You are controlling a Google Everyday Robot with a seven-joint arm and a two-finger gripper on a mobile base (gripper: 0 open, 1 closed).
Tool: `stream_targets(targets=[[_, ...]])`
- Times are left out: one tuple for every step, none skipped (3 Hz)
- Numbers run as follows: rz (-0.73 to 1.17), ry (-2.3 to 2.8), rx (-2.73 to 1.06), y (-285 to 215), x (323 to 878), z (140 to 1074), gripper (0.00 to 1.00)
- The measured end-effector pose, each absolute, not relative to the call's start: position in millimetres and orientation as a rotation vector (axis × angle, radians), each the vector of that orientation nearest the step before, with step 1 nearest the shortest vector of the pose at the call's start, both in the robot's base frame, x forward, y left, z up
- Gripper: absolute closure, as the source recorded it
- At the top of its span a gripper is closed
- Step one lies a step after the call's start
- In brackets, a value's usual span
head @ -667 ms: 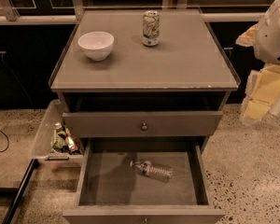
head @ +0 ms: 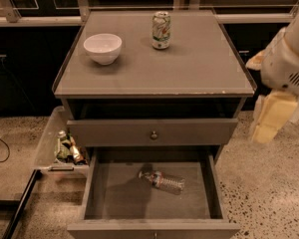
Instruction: Pick water bottle from middle drawer and place on counter
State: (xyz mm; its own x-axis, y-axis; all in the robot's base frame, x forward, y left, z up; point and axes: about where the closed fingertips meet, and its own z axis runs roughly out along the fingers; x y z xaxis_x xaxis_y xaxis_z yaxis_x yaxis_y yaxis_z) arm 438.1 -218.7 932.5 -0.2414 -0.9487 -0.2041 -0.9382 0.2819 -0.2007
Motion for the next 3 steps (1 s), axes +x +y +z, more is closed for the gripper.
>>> stream_targets(targets=[[0.027,2.316,-1.756,-219.8,432.5,856.6,0.00],[0.082,2.317,-1.804,-213.4,428.3,788.3,0.00],[0.144,2.319,-1.871,-206.4,425.4,717.8,0.00]])
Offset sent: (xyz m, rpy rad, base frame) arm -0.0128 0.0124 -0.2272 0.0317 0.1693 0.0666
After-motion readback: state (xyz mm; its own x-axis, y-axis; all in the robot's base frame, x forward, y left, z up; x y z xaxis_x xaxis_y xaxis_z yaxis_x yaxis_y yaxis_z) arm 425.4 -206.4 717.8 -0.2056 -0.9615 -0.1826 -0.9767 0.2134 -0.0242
